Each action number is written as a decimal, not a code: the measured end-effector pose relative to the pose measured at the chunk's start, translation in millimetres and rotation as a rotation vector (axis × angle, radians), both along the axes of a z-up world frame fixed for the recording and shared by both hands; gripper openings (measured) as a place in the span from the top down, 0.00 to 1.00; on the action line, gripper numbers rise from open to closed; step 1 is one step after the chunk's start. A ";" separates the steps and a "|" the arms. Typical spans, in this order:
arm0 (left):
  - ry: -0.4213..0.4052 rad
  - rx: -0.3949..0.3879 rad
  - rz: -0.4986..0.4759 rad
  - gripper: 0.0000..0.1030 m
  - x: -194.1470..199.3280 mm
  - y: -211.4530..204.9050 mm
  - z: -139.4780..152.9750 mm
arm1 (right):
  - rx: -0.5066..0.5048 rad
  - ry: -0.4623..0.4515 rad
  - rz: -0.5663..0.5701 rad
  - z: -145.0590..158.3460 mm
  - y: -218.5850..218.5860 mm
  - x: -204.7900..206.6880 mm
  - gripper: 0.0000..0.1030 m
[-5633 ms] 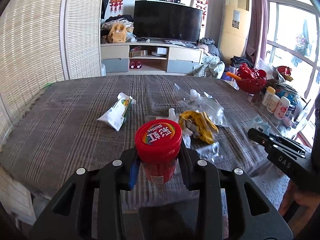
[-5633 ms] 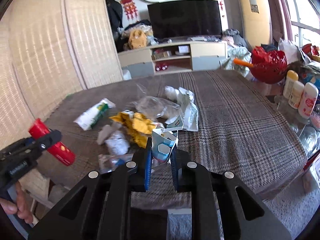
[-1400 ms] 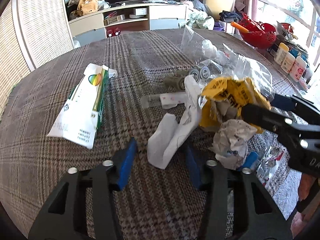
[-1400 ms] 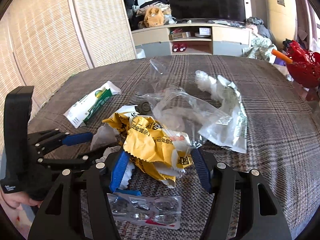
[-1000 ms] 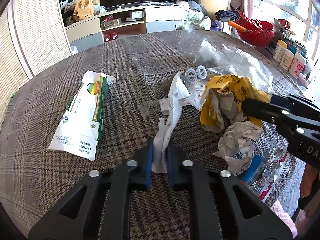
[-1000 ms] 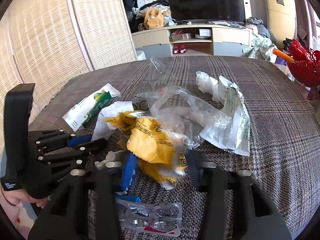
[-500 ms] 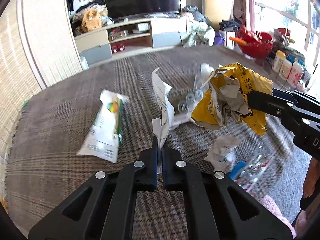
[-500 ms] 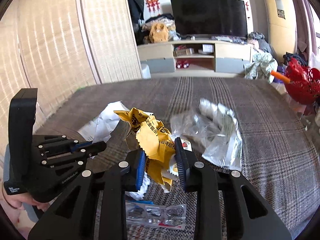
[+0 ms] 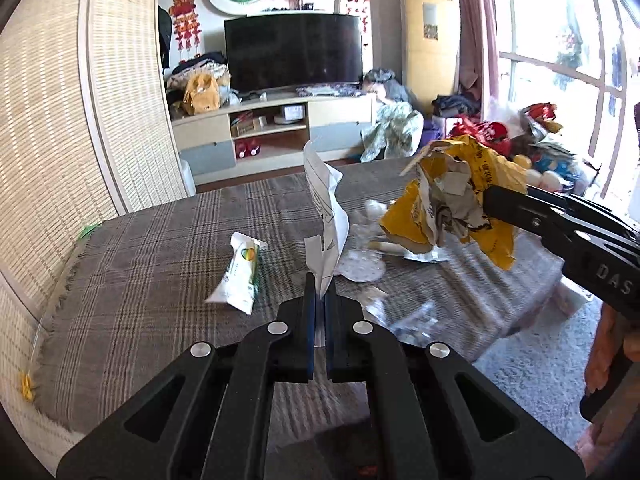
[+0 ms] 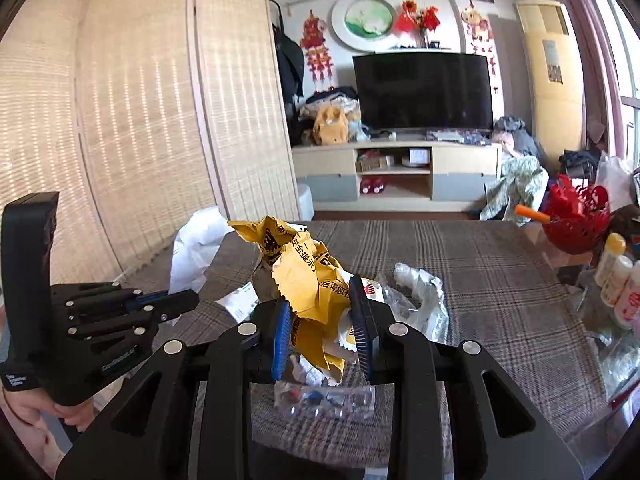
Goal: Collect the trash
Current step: 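Lower both held items into the grey bin and open both tools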
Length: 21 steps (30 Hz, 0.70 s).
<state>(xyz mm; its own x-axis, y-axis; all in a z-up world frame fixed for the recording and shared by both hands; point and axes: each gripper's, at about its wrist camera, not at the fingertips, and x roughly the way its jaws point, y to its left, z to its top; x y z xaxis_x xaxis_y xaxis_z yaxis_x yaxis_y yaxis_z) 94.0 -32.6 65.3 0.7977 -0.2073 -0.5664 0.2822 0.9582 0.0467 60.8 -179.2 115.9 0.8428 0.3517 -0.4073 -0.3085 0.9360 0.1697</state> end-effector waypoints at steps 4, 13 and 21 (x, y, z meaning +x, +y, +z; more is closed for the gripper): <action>0.002 -0.028 -0.010 0.98 -33.8 -7.2 -4.2 | 0.000 0.002 0.000 -3.9 -8.8 -27.3 0.72; 0.140 -0.157 -0.009 0.97 -79.3 -17.5 -63.0 | -0.001 0.145 -0.014 -55.8 -24.5 -61.4 0.72; 0.333 -0.194 0.003 0.97 -90.0 -30.3 -140.1 | -0.027 0.311 -0.020 -122.2 -28.4 -74.0 0.72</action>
